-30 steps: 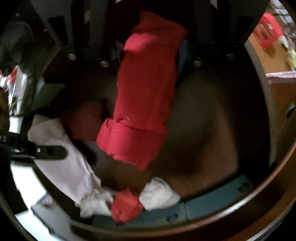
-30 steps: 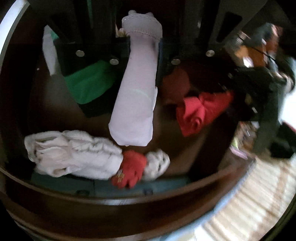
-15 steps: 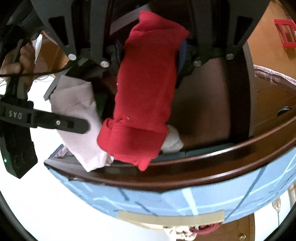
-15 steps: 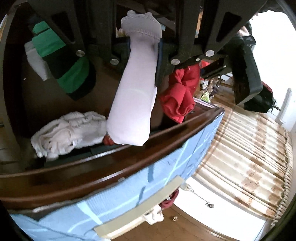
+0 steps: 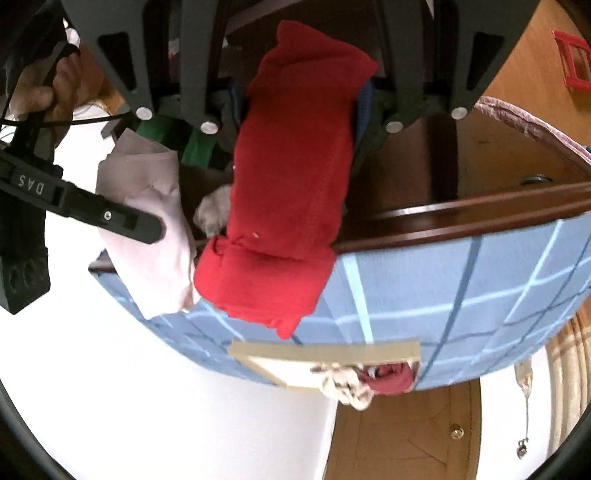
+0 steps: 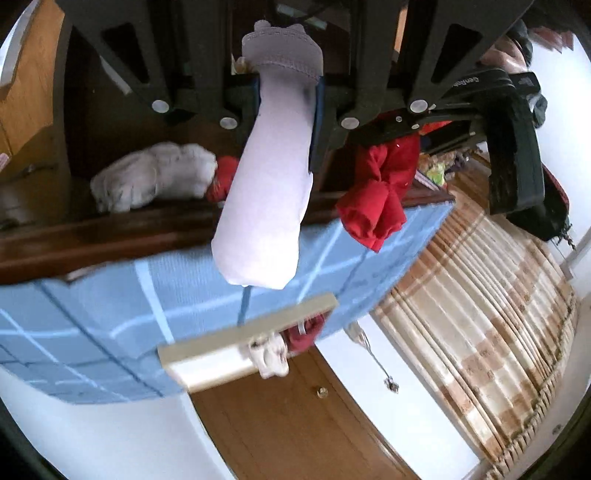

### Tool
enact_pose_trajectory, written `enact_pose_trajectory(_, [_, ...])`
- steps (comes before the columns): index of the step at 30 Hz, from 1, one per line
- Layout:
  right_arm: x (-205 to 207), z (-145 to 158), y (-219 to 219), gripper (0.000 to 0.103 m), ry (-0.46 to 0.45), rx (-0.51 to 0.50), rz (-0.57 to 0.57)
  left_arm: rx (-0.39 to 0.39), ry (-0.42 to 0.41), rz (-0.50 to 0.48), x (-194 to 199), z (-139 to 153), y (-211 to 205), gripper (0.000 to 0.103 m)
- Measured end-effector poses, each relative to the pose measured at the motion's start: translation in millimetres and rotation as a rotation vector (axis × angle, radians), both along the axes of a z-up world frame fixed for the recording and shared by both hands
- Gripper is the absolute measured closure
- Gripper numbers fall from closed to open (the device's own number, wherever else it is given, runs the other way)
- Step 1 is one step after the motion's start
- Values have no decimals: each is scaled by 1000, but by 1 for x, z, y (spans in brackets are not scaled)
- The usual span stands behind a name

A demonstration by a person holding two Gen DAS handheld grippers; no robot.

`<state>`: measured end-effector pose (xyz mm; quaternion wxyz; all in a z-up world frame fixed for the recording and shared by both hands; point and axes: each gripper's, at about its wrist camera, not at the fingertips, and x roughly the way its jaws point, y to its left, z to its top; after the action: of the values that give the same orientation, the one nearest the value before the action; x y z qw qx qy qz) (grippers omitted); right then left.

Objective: Take underwear out of drawer
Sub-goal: 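Lift the pink garment and red sock out of the drawer with both tools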

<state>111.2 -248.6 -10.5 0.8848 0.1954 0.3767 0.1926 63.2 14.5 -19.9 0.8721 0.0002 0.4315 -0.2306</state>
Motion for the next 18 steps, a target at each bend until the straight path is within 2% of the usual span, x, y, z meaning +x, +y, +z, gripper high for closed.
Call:
enact_pose_trajectory(3, [8, 10, -1, 80, -34, 6, -18, -12, -18, 10, 6, 7, -2, 58])
enact_pose_trajectory(12, [30, 48, 7, 80, -148, -68, -28, -15, -83, 26, 31, 27, -11, 58])
enact_pose_trajectory(18, [47, 60, 9, 80, -177, -48, -43, -36, -116, 44, 45, 39, -15, 58])
